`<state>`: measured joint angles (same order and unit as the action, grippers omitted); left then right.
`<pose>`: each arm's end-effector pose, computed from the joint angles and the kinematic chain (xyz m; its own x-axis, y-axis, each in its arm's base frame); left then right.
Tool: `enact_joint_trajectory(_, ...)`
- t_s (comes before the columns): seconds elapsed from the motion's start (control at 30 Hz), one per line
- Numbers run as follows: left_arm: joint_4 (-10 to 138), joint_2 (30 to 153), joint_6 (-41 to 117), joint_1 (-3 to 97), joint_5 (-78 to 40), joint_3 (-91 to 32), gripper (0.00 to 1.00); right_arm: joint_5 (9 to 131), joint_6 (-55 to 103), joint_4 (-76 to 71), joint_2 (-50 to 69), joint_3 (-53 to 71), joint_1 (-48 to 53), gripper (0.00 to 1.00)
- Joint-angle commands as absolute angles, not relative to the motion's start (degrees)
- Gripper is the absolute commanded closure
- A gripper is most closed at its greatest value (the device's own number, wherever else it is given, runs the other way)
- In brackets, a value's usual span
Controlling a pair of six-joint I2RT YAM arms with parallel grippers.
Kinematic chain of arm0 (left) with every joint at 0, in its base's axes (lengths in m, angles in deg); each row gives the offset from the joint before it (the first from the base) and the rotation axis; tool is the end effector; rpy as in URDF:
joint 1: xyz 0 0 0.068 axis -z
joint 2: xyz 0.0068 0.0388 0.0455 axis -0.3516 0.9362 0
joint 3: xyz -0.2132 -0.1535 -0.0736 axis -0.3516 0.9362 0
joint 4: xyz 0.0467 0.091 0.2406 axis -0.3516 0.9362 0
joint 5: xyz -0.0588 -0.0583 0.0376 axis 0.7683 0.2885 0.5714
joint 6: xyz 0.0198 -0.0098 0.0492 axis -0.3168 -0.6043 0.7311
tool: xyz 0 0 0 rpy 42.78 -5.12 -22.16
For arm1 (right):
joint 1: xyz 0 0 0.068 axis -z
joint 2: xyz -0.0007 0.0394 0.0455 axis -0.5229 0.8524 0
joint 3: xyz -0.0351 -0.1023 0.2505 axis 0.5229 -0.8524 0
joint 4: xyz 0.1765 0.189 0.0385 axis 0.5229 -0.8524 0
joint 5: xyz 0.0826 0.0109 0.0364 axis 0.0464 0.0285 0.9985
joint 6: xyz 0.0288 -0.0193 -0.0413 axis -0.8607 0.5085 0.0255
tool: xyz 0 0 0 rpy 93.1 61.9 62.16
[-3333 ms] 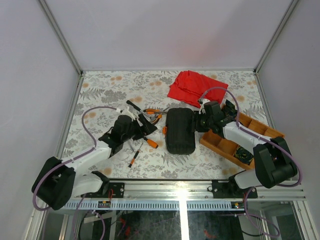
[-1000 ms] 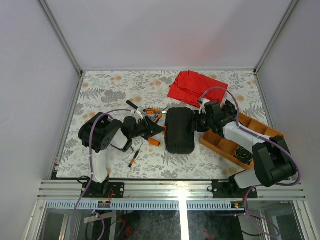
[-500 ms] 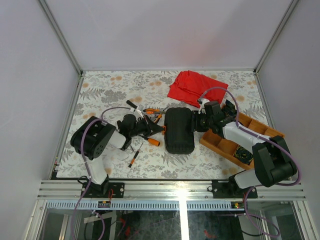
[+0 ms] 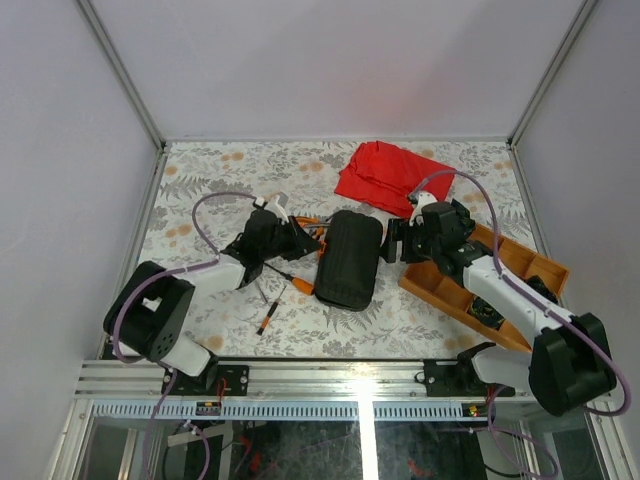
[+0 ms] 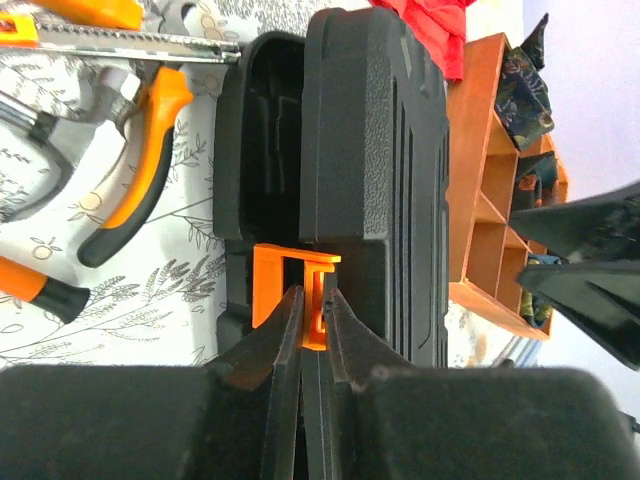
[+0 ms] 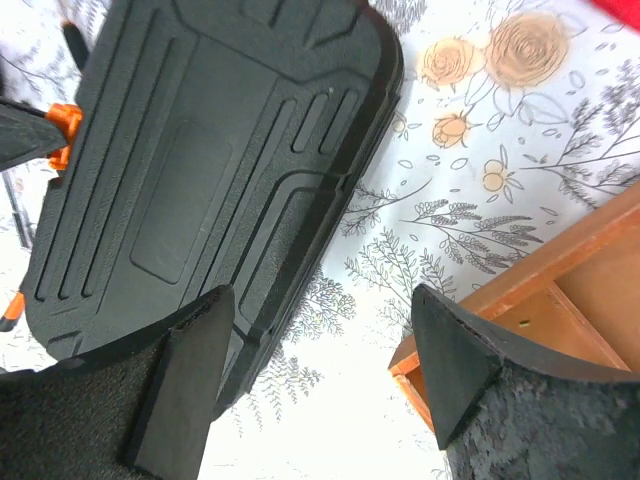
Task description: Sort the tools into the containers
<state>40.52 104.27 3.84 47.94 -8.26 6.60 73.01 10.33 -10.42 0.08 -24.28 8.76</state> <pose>0.2661 -0.1504 0.1728 -0.7708 -0.3619 -0.5243 0.2008 0.6431 -0.7390 0.2426 0.1092 0.2294 -0.7120 0.0740 -0.6983 -0.2870 0.8770 0.3855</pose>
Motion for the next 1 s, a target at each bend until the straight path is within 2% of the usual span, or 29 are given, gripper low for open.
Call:
enact_joint_trajectory(0.0, 53.27, 100.12, 9.83, 49.11, -15.27, 1.13, 1.00, 67.23, 11.70, -13.61, -6.01, -22.67, 8.78, 0.21)
enact_joint_trajectory(0.4, 71.29, 95.71, 12.20, 59.20, -27.96, -10.24, 1.00, 59.33, 4.72, -18.91, -9.93, -27.15, 8.81, 0.21)
enact_joint_trajectory(0.77, 73.80, 98.59, 9.44, 71.21, -32.67, -15.92, 0.97, 63.17, 0.51, -14.55, -7.81, -31.09, 8.76, 0.32)
enact_joint_trajectory(0.97, 74.53, 100.51, 8.91, 74.58, -33.51, -21.22, 0.95, 65.35, -0.06, -13.04, -6.98, -31.64, 8.81, 0.38)
